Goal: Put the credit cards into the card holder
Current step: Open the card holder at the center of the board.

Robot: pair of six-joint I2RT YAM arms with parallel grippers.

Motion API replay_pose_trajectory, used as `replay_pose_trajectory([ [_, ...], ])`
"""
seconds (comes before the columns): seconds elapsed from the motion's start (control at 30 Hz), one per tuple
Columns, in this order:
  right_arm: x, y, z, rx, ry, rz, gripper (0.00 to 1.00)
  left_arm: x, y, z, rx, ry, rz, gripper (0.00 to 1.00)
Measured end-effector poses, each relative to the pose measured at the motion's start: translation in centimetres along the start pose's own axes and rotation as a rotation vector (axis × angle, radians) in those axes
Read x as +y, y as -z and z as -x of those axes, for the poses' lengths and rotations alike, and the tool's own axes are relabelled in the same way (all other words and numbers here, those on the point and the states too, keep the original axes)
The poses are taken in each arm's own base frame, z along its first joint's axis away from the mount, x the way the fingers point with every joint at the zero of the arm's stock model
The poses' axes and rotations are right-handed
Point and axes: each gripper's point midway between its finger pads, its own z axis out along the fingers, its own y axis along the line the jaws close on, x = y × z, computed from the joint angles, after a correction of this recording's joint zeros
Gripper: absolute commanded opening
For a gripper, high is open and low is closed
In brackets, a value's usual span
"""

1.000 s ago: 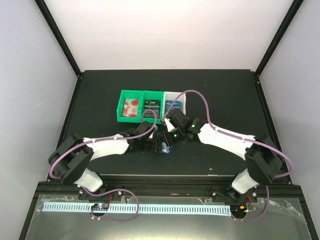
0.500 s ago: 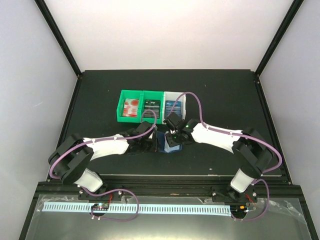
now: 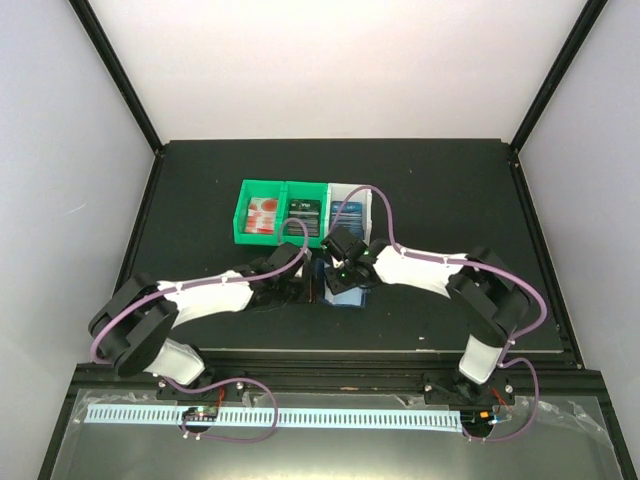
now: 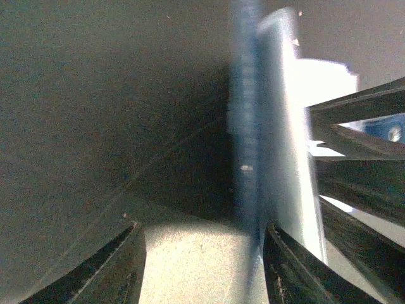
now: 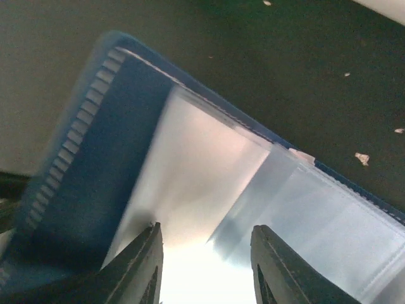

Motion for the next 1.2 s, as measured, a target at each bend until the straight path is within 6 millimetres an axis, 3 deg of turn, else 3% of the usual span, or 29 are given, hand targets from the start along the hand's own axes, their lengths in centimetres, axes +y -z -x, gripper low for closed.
replay_pose_trajectory([
  [0.17,-0.8,-2.1,-0.7,0.043,-0.002,-0.048,0.59,0.3,1.7,0.7,-0.077,0.044,0.002,0.63],
  [0.33,-0.6,-2.2,-0.1,0.025,0.014,-0.069,0.7,1.3,4.0,1.5,-0.181,0.104,0.026,0.63],
  [0.5,-0.7,-2.6,0.1,0.016,0.043,-0.119,0.73,1.8,5.5,2.0,-0.253,0.134,0.019,0.63],
  [0.83,-1.5,-2.9,0.4,-0.038,0.115,-0.274,0.77,3.0,6.3,2.6,-0.29,0.218,-0.029,0.59],
  [1.07,-1.5,-2.7,0.7,-0.055,0.131,-0.275,0.75,1.8,6.1,3.0,-0.255,0.236,-0.146,0.54],
  [1.2,-1.7,-1.9,-0.3,-0.025,0.133,-0.26,0.71,1.6,6.0,3.0,-0.235,0.235,-0.172,0.55],
])
